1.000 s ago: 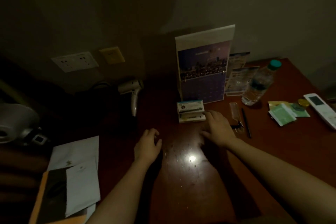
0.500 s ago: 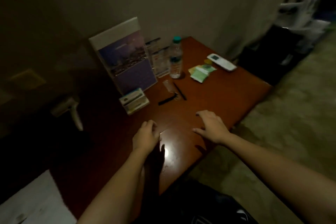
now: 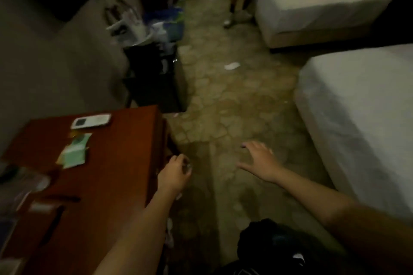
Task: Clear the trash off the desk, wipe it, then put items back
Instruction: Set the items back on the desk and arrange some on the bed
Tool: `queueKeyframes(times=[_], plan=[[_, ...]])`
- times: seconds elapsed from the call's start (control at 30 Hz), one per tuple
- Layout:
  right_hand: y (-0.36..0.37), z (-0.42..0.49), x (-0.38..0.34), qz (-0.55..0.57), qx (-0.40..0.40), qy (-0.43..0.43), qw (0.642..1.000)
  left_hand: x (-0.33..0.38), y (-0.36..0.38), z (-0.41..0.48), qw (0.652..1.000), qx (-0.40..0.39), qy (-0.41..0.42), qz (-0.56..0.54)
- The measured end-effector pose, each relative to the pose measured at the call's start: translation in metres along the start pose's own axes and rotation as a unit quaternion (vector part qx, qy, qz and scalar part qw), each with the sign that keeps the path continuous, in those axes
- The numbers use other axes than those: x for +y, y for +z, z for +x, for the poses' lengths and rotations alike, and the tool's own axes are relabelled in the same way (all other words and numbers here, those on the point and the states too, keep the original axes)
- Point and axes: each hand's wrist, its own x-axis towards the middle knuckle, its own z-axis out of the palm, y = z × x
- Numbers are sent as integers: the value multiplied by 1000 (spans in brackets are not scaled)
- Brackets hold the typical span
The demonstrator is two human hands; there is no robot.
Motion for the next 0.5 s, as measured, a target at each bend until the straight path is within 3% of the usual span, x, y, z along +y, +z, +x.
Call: queueKeyframes(times=[0.27, 0.5], plan=[[-88, -16, 193, 71, 79, 192, 976, 220, 70, 140, 984, -94, 150, 11], [-115, -49, 310, 165, 128, 349, 914, 375, 140, 220, 937, -186, 295, 18]])
